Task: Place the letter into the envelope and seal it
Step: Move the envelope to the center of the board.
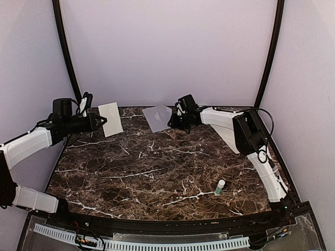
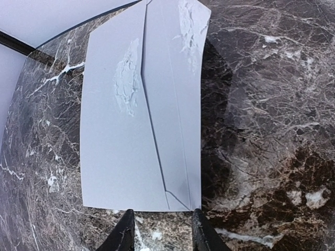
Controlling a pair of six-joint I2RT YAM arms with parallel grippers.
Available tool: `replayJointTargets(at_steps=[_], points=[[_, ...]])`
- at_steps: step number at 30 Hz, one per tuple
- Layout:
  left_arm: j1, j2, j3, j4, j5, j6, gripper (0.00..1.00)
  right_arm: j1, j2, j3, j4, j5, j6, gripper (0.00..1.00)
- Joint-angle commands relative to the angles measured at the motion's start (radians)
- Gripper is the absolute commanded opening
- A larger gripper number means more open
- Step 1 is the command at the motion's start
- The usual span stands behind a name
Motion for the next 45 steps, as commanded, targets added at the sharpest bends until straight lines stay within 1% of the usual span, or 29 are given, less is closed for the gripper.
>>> replayJointTargets(at_steps=[1,15,18,21,27,29,33,36,40,45], points=[[0.014,-0.002,0.019,-0.003,0.016,0.009,0.00,-0.014,0.027,0.027,0.007,0.027,0.028,0.35],[0.054,0.011,0.017,0.018,0.075,-0.021,0.00,-0.018,0.031,0.001,0.016,0.087,0.068,0.35],[0.067,0.015,0.015,0.028,0.090,-0.029,0.00,-0.021,0.034,-0.007,0.048,0.068,0.083,0.36],[0.080,0.018,0.012,0.041,0.114,-0.042,0.00,-0.025,0.055,0.019,0.052,0.055,0.093,0.35],[0.103,0.027,0.006,0.063,0.153,-0.064,0.00,-0.032,0.101,0.073,0.062,0.004,0.097,0.32],[0.108,0.029,0.006,0.067,0.160,-0.069,0.00,-0.033,0.116,0.088,0.062,-0.010,0.094,0.29],[0.118,0.035,0.004,0.076,0.179,-0.078,0.00,-0.035,0.131,0.096,0.070,-0.019,0.098,0.21],[0.123,0.036,0.004,0.082,0.190,-0.082,0.00,-0.036,0.135,0.094,0.081,-0.024,0.103,0.11],[0.123,0.037,0.001,0.085,0.195,-0.084,0.00,-0.036,0.129,0.091,0.092,-0.025,0.097,0.00],[0.123,0.043,0.001,0.089,0.202,-0.087,0.00,-0.035,0.081,0.024,0.126,-0.024,0.081,0.00]])
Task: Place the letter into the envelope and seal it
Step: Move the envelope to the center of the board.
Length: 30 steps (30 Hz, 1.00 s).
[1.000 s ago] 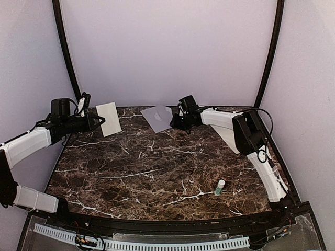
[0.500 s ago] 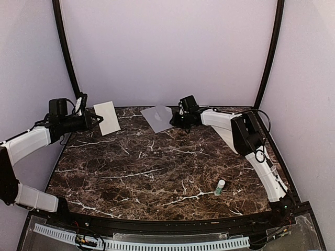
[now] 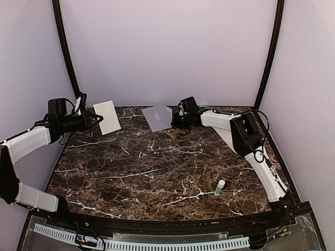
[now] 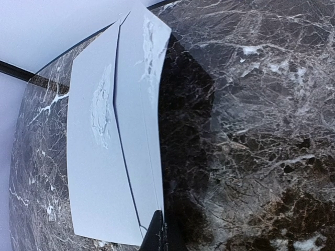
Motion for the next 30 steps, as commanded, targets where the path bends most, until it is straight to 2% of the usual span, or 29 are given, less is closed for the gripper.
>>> replayJointTargets(at_steps=[1,9,13,17,25,30], points=[[0.006,0.004,0.000,0.034,0.026,-0.007,0.00,-0.001,-0.051,-0.081,0.063,0.003,-0.022,0.00],[0.006,-0.003,-0.002,0.035,0.018,-0.003,0.00,0.033,-0.273,-0.347,0.130,0.085,-0.016,0.00],[0.006,-0.007,0.000,0.027,0.004,0.006,0.00,0.083,-0.449,-0.579,0.207,0.112,-0.001,0.00],[0.006,-0.012,-0.001,0.026,-0.001,0.009,0.00,0.136,-0.604,-0.737,0.178,0.168,0.029,0.00],[0.006,-0.027,-0.019,0.036,0.005,0.000,0.00,0.305,-0.925,-1.039,0.113,0.278,0.156,0.00],[0.001,-0.057,-0.041,0.021,-0.031,0.015,0.00,0.435,-1.120,-1.232,0.097,0.401,0.315,0.00]])
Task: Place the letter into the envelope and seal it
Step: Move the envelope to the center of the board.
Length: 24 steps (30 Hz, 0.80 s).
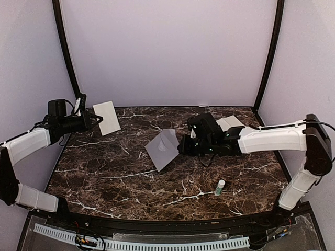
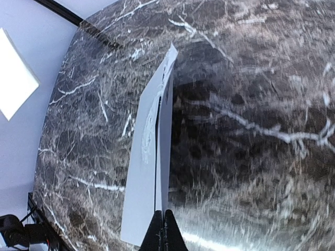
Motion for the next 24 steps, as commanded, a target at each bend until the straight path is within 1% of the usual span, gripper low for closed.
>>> replayJointTargets(at_steps=[1,3,6,8,10,12,15,19,24], points=[[-0.006,-0.061,-0.033,-0.003,-0.042,0.028,0.00,0.112,-0.151,-0.145,-0.027,0.163,0.180,0.00],[-0.039,-0.076,-0.034,-0.028,-0.092,0.054,0.00,0.181,-0.200,-0.194,-0.037,0.238,0.264,0.00],[-0.115,-0.089,-0.030,-0.064,-0.177,0.093,0.00,0.287,-0.235,-0.246,-0.065,0.350,0.381,0.00],[-0.146,-0.091,-0.030,-0.071,-0.195,0.099,0.00,0.352,-0.237,-0.267,-0.099,0.437,0.477,0.00],[-0.157,-0.093,-0.032,-0.072,-0.198,0.096,0.00,0.414,-0.219,-0.265,-0.162,0.517,0.582,0.00],[-0.162,-0.098,-0.036,-0.068,-0.204,0.092,0.00,0.471,-0.183,-0.240,-0.266,0.582,0.709,0.00],[-0.171,-0.109,-0.039,-0.065,-0.210,0.093,0.00,0.533,-0.113,-0.185,-0.363,0.644,0.850,0.00],[-0.187,-0.127,-0.044,-0.059,-0.214,0.100,0.00,0.552,-0.033,-0.120,-0.399,0.638,0.901,0.00],[-0.193,-0.138,-0.044,-0.053,-0.217,0.105,0.00,0.551,-0.036,-0.148,-0.300,0.625,0.849,0.00]])
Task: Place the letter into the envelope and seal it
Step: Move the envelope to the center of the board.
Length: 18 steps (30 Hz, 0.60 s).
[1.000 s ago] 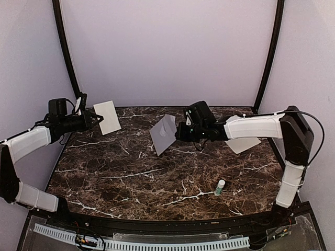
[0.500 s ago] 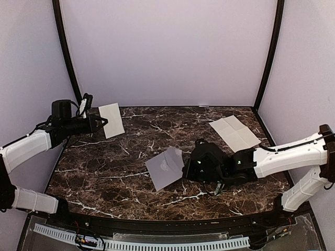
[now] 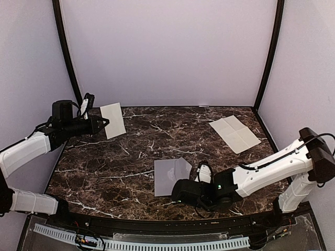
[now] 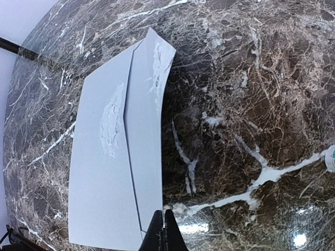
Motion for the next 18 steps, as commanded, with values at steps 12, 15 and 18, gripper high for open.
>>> replayJointTargets(at_steps=[12,15,18], points=[[-0.010,-0.025,0.011,-0.010,0.070,0.007,0.00,-0.007,-0.081,0.002,0.170,0.012,-0.190,0.75],[-0.015,-0.058,0.008,-0.018,0.147,-0.057,0.00,-0.012,-0.123,0.036,0.233,-0.025,-0.423,0.80],[-0.049,-0.094,0.001,-0.028,0.249,-0.122,0.00,-0.057,-0.173,0.045,0.296,-0.157,-0.587,0.82]])
